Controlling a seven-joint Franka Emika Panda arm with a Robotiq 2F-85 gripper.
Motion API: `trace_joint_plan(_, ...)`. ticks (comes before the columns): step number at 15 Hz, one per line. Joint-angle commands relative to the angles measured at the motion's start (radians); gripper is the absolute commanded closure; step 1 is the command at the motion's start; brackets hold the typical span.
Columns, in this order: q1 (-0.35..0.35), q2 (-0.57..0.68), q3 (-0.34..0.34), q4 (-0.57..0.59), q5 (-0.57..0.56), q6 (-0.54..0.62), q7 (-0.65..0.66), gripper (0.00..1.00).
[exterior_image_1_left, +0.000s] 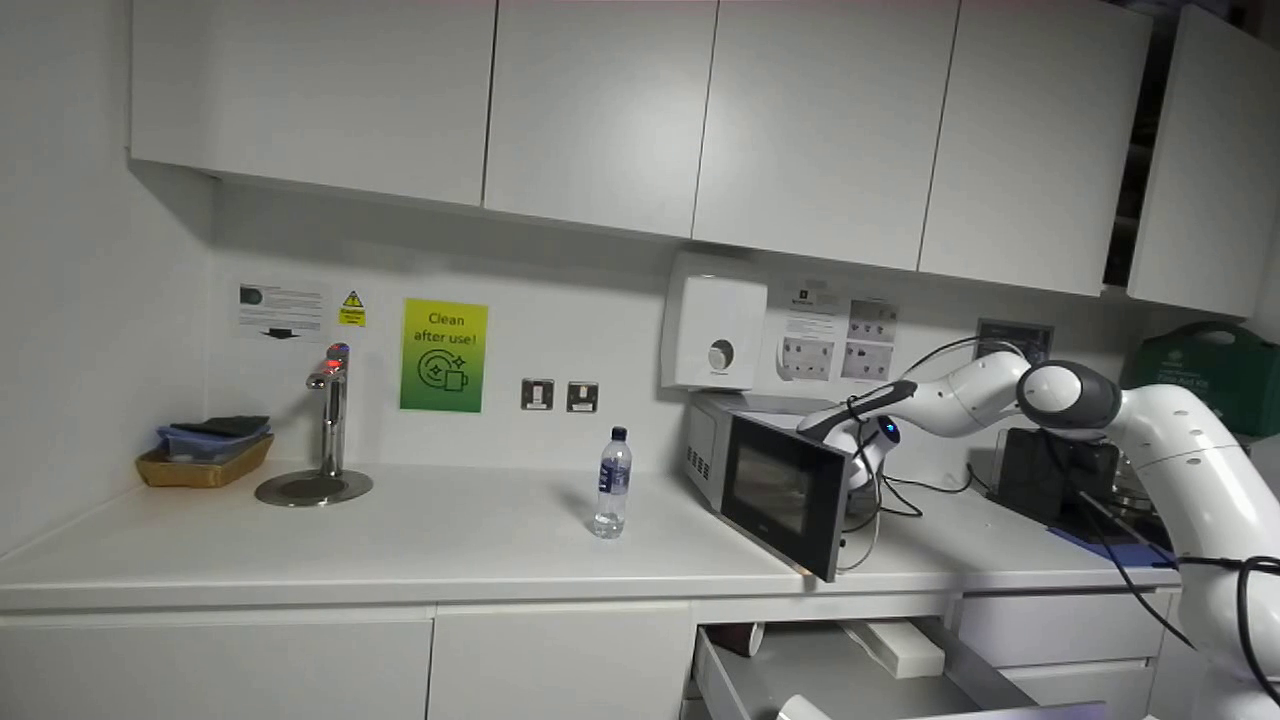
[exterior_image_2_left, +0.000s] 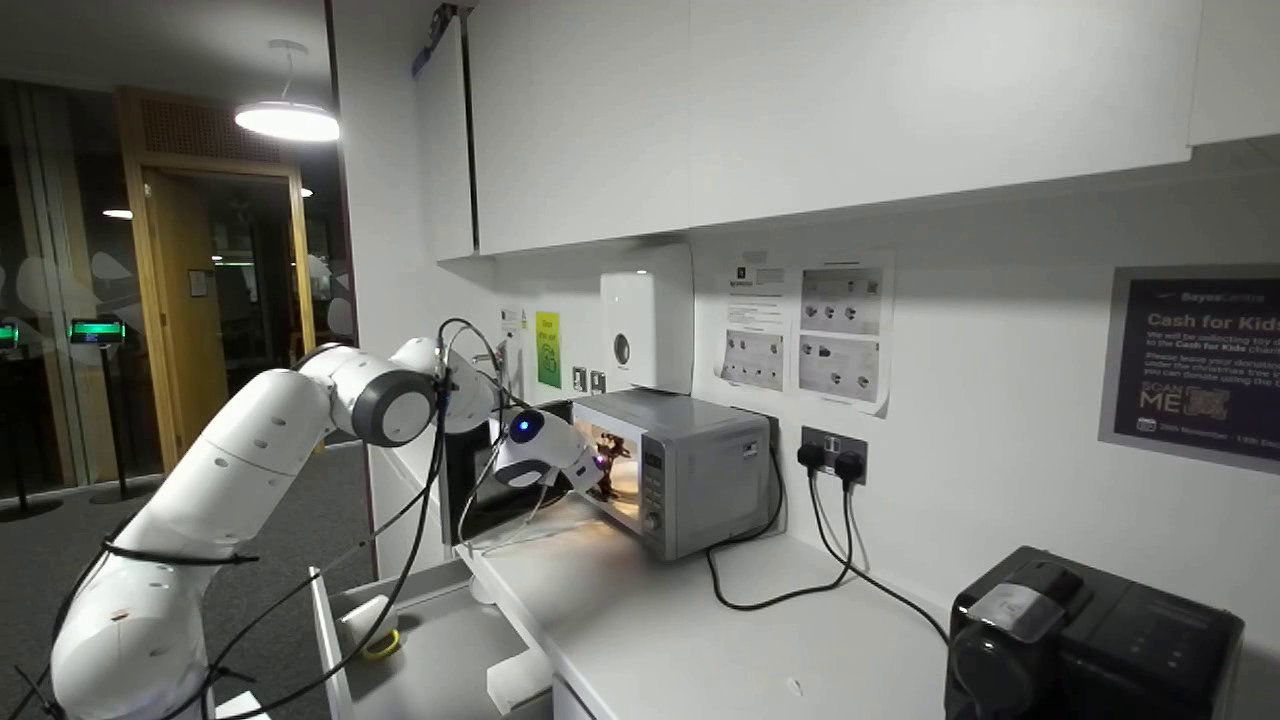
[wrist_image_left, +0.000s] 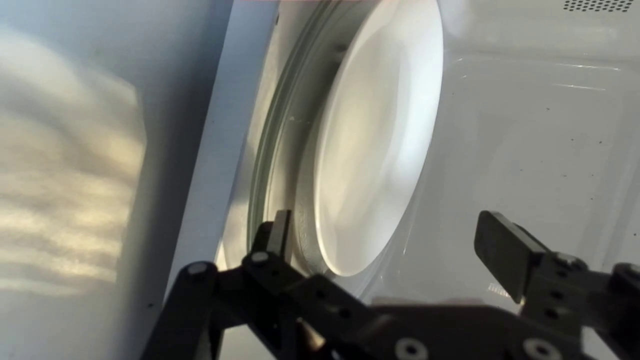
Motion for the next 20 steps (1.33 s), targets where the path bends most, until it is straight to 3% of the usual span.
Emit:
trace_joint_plan(1,-0.042,-0.010,0.040,-0.017,-0.008,-0.008,0.012,0.05)
trace_joint_plan(5,-0.052,-0.007,0.047,-0.022,-0.005,-0.009,0.010,0.38)
trace_joint_plan(7,-0.055,-0.008,0.048,-0.028,-0.004,-0.011,0.010,0.42)
trace_joint_plan(12,-0.054,-0.011,0.044,-0.044,0.000,-0.014,0.007,0.28)
trace_joint_plan(16,-0.054,-0.005,0.047,-0.038,-0.005,-0.012,0.006,0.41)
trace_joint_plan(18,-0.055,0.000,0.049,-0.037,-0.008,-0.012,0.006,0.53)
trace_joint_plan(19,-0.055,0.003,0.049,-0.035,-0.009,-0.012,0.006,0.53)
trace_joint_plan(20,-0.055,0.005,0.049,-0.035,-0.009,-0.013,0.005,0.60)
